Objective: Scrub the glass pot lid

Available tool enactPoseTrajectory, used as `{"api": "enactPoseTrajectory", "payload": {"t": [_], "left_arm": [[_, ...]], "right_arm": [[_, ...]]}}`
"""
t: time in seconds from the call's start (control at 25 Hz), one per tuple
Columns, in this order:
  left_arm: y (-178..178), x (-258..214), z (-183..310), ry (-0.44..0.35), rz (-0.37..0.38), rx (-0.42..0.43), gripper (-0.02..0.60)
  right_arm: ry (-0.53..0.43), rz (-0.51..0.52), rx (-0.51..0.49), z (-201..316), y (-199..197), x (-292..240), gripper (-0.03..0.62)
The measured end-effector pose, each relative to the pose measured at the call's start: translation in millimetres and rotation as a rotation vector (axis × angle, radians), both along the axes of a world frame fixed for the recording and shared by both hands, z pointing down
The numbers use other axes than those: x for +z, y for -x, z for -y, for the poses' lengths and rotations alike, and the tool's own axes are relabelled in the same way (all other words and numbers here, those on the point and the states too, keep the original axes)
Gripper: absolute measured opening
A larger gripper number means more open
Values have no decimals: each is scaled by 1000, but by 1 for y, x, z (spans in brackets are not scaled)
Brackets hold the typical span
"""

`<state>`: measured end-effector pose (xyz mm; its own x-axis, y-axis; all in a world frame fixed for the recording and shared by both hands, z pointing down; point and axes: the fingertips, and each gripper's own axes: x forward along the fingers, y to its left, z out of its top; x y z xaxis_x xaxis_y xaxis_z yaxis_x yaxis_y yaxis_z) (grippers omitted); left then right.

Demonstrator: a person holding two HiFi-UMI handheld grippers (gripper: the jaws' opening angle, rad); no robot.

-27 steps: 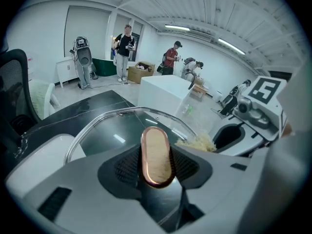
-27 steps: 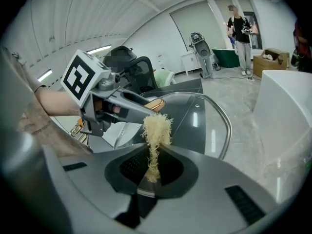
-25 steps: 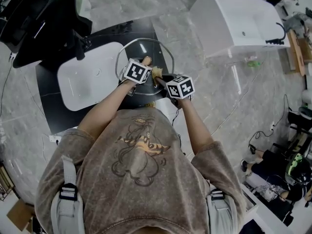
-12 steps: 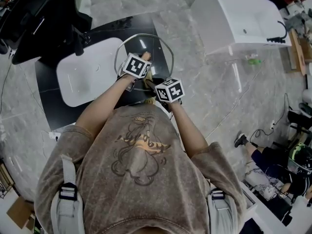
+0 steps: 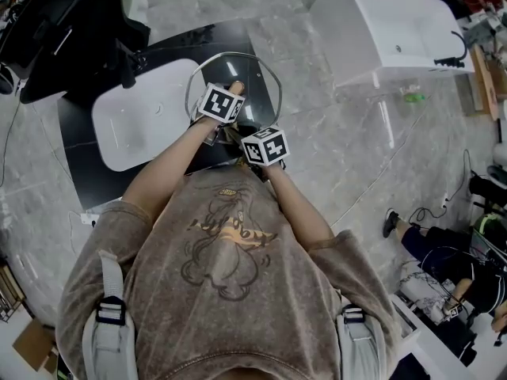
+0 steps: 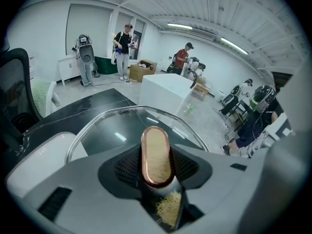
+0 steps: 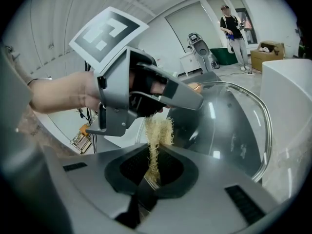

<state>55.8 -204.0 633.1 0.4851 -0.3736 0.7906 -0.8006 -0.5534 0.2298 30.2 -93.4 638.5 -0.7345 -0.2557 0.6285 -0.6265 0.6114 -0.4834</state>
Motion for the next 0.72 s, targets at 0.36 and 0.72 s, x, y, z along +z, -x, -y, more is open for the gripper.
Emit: {"api": "enactPoseTrajectory", "payload": {"t": [0.36, 0.72], "left_arm": [[-1, -2, 0, 0, 0, -7, 186], [0, -1, 0, -4, -4, -10, 186]], "right_arm": [[5, 20, -34, 0, 21, -2, 44], [14, 25, -12, 0, 27, -1, 44]]}}
